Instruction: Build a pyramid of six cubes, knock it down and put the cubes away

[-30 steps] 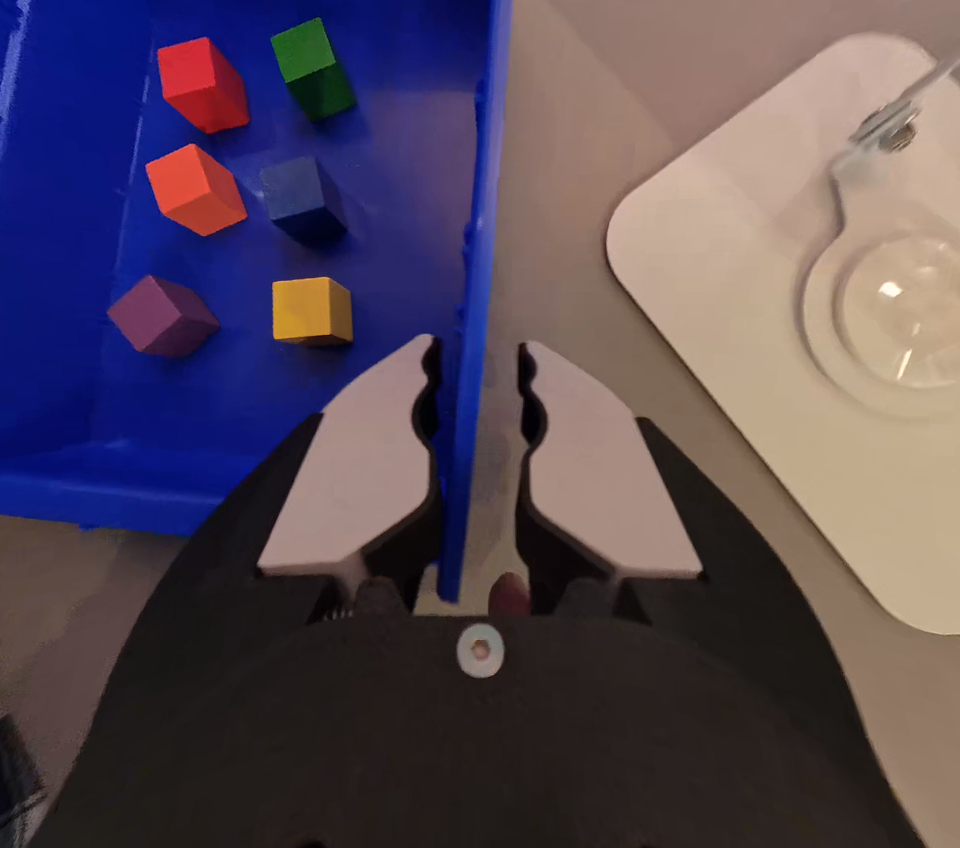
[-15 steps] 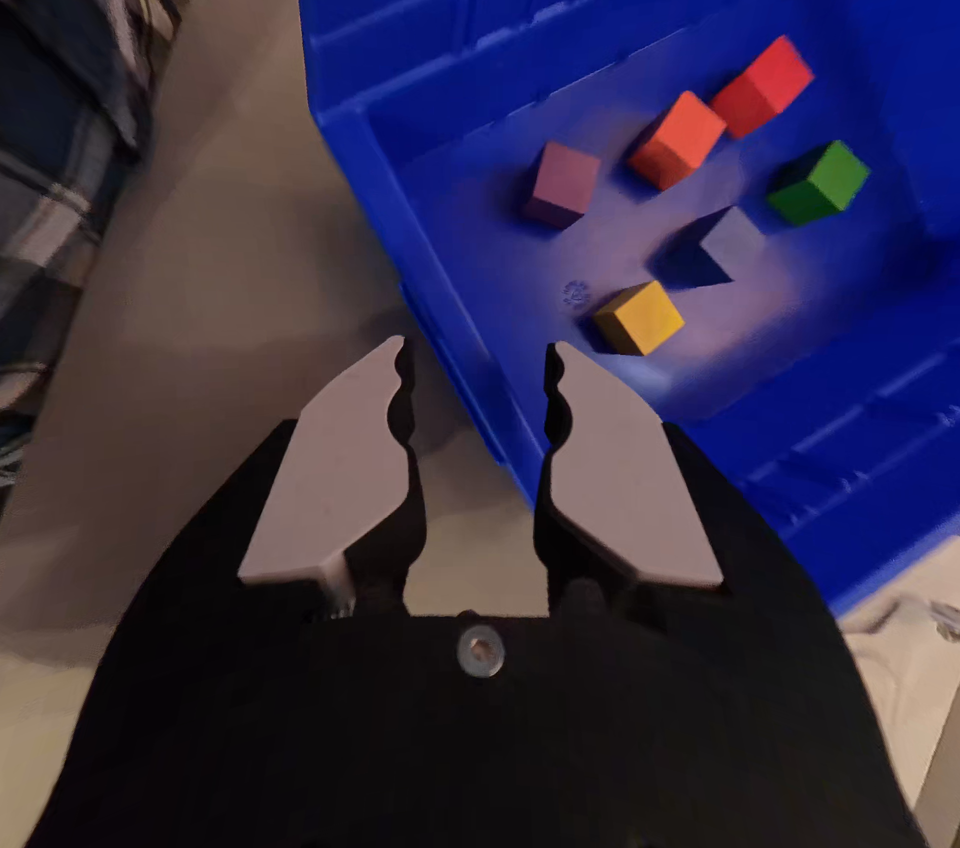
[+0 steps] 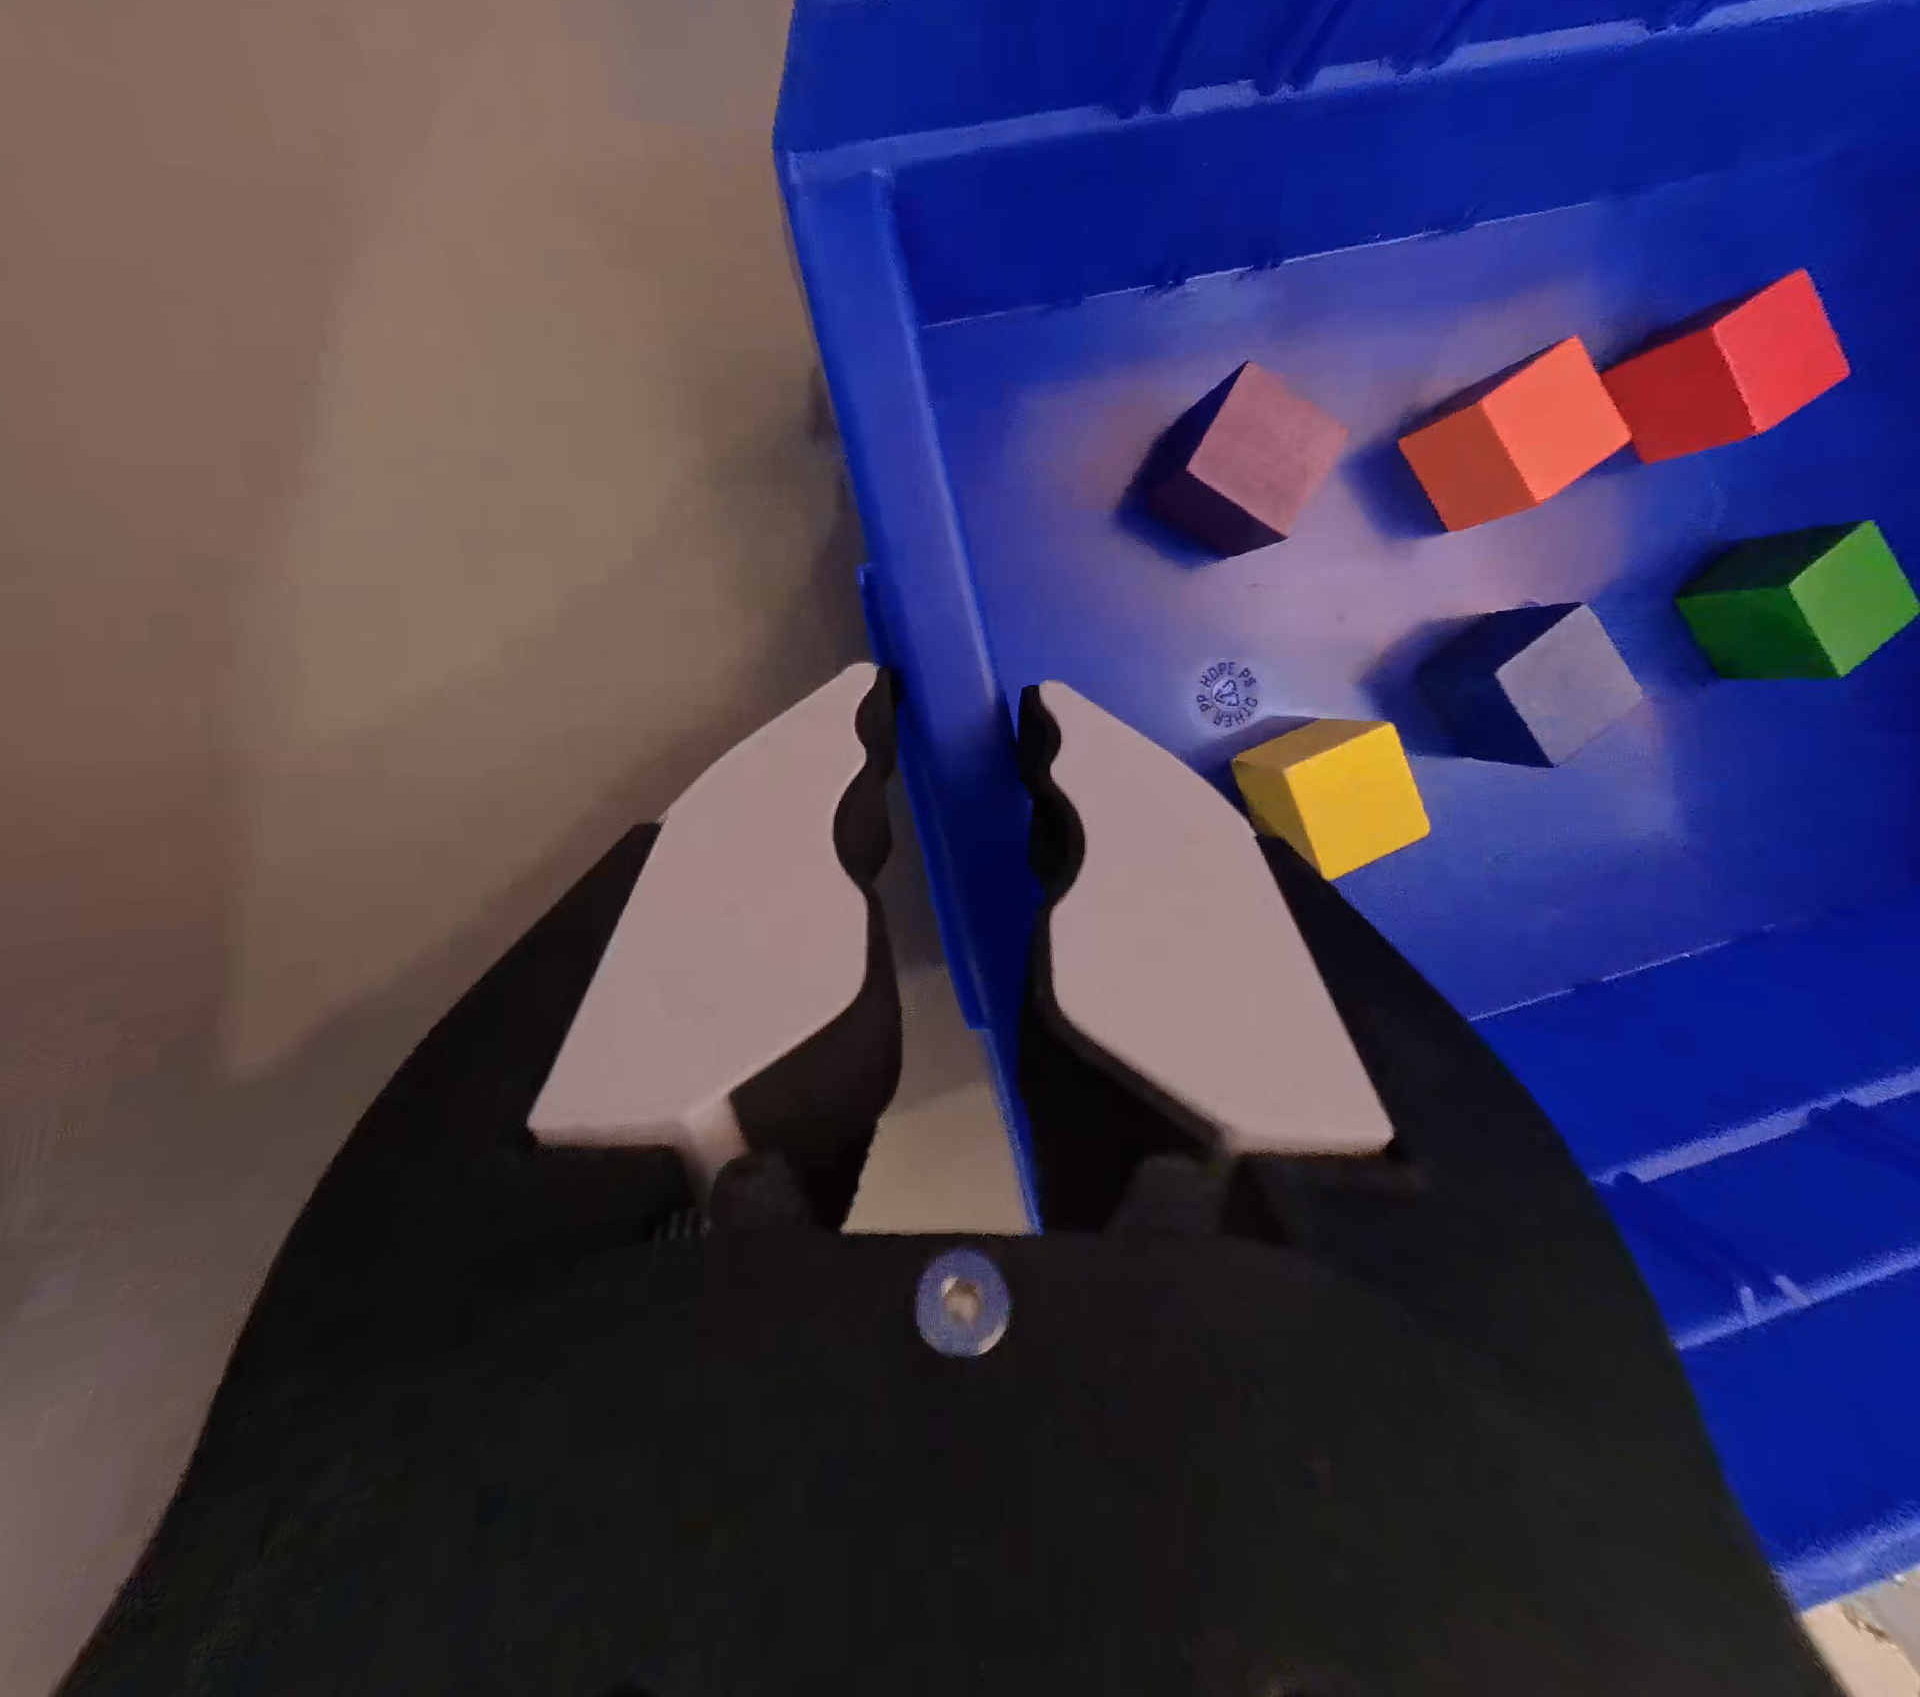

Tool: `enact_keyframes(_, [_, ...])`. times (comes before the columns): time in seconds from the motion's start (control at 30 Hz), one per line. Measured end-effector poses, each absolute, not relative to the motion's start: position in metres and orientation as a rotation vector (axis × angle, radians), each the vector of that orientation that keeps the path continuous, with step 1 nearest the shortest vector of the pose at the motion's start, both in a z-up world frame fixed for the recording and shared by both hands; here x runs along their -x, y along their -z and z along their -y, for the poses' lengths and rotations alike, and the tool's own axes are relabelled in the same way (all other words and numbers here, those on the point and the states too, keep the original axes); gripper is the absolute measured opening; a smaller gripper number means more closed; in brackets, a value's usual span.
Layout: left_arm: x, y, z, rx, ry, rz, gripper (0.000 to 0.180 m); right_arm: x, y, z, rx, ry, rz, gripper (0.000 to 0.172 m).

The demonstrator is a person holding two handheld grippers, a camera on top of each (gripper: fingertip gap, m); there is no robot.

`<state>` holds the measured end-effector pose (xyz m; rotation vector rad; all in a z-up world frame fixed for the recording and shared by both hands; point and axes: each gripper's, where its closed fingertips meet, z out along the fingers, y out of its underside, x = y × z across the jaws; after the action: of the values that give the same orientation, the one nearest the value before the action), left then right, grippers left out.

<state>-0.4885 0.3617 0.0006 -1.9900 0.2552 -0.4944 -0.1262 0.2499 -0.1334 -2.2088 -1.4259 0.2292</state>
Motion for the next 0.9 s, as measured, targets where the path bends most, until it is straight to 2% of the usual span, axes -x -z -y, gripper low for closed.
enact_keyframes(0.43, [0.495, -0.013, -0.359, 1.972, 0.498, -0.233, 0.009, 0.142, 0.134, -0.427, 2.438, -0.117, 0.958, 0.023])
enact_keyframes(0.47, [0.492, -0.013, -0.358, 1.97, 0.506, -0.242, 0.009, 0.142, 0.131, -0.43, 2.43, -0.104, 0.955, 0.031])
enact_keyframes(0.5, [0.489, -0.014, -0.358, 1.968, 0.515, -0.253, 0.009, 0.143, 0.123, -0.432, 2.389, -0.091, 0.948, 0.051])
enact_keyframes(0.6, [0.479, -0.022, -0.356, 1.94, 0.534, -0.31, 0.009, 0.149, 0.083, -0.41, 2.252, -0.153, 0.927, 0.058])
enact_keyframes(0.77, [0.435, -0.048, -0.353, 1.85, 0.622, -0.489, 0.009, 0.133, 0.019, -0.332, 2.0, -0.499, 0.785, 0.048])
enact_keyframes(0.9, [0.363, -0.062, -0.345, 1.759, 0.765, -0.719, 0.009, 0.076, 0.004, -0.266, 1.898, -0.61, 0.603, 0.044])
